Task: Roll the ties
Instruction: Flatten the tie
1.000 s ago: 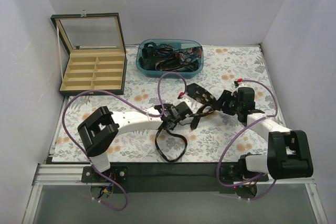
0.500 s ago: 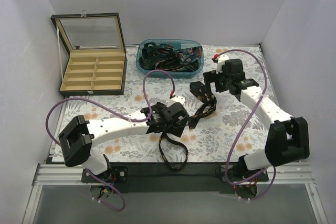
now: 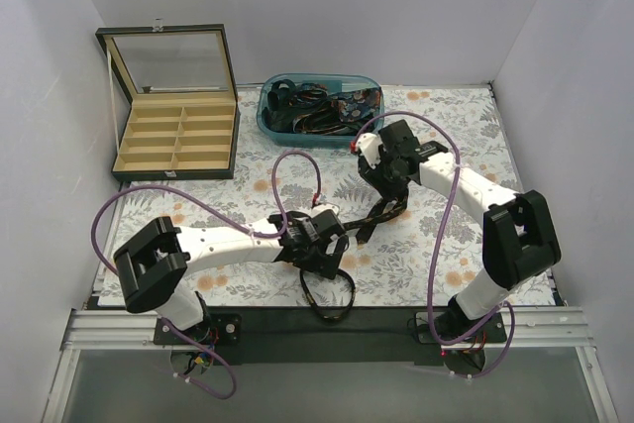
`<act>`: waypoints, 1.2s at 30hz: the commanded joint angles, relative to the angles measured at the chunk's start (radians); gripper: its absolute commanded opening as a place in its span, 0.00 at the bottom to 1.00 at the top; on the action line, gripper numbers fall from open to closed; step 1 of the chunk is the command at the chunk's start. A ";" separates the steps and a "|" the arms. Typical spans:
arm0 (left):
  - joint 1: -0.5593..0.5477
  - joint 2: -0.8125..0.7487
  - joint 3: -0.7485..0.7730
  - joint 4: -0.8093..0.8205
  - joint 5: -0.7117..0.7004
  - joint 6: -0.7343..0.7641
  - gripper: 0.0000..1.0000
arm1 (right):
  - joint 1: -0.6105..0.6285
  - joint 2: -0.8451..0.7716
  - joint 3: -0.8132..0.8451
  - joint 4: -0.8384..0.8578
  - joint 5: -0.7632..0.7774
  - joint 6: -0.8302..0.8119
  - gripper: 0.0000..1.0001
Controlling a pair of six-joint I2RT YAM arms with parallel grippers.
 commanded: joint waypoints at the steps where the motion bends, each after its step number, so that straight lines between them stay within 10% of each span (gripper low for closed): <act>1: 0.002 0.032 0.020 0.028 0.020 -0.022 0.88 | 0.016 0.000 0.052 -0.026 0.008 -0.103 0.50; 18: 0.020 0.010 0.062 0.010 -0.014 -0.044 0.87 | 0.041 0.131 0.036 -0.009 0.093 -0.157 0.43; 26: 0.044 -0.041 0.048 0.016 0.011 -0.074 0.89 | 0.032 0.140 0.013 0.043 0.077 -0.134 0.01; 36: 0.078 0.043 0.094 0.033 -0.009 -0.041 0.88 | 0.013 0.129 0.012 0.084 0.030 -0.053 0.01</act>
